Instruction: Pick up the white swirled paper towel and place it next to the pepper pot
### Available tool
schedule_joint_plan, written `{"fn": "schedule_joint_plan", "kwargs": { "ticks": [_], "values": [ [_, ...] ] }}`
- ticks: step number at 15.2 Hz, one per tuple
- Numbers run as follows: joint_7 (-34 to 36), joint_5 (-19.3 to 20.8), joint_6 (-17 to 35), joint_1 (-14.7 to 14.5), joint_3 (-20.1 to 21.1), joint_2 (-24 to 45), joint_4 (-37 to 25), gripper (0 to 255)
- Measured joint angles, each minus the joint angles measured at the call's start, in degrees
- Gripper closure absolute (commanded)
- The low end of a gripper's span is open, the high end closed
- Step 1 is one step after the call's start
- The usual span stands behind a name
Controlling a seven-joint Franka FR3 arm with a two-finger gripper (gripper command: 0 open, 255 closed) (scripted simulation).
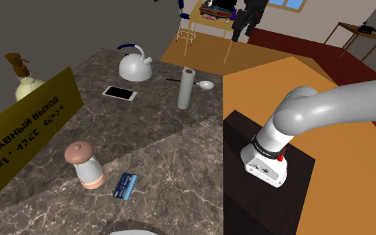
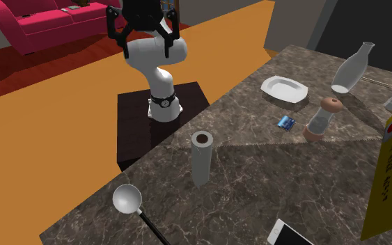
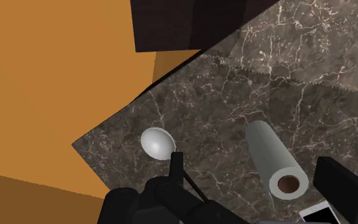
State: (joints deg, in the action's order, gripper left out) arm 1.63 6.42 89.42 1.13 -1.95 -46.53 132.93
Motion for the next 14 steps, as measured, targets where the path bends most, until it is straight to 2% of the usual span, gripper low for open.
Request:
{"fn": "schedule_joint_plan", "kwargs": {
  "ticks": [4, 9, 14],
  "values": [
    [0.9, -0.8, 3.4, -0.7, 0.9, 1.6, 1.9, 0],
    [2.6, -2.1, 12.7, -2.3, 2.7, 5.9, 6.7, 0],
    [4.5, -3.2, 21.4, -3.8, 4.8, 13.6, 7.5, 0]
  ]
}}
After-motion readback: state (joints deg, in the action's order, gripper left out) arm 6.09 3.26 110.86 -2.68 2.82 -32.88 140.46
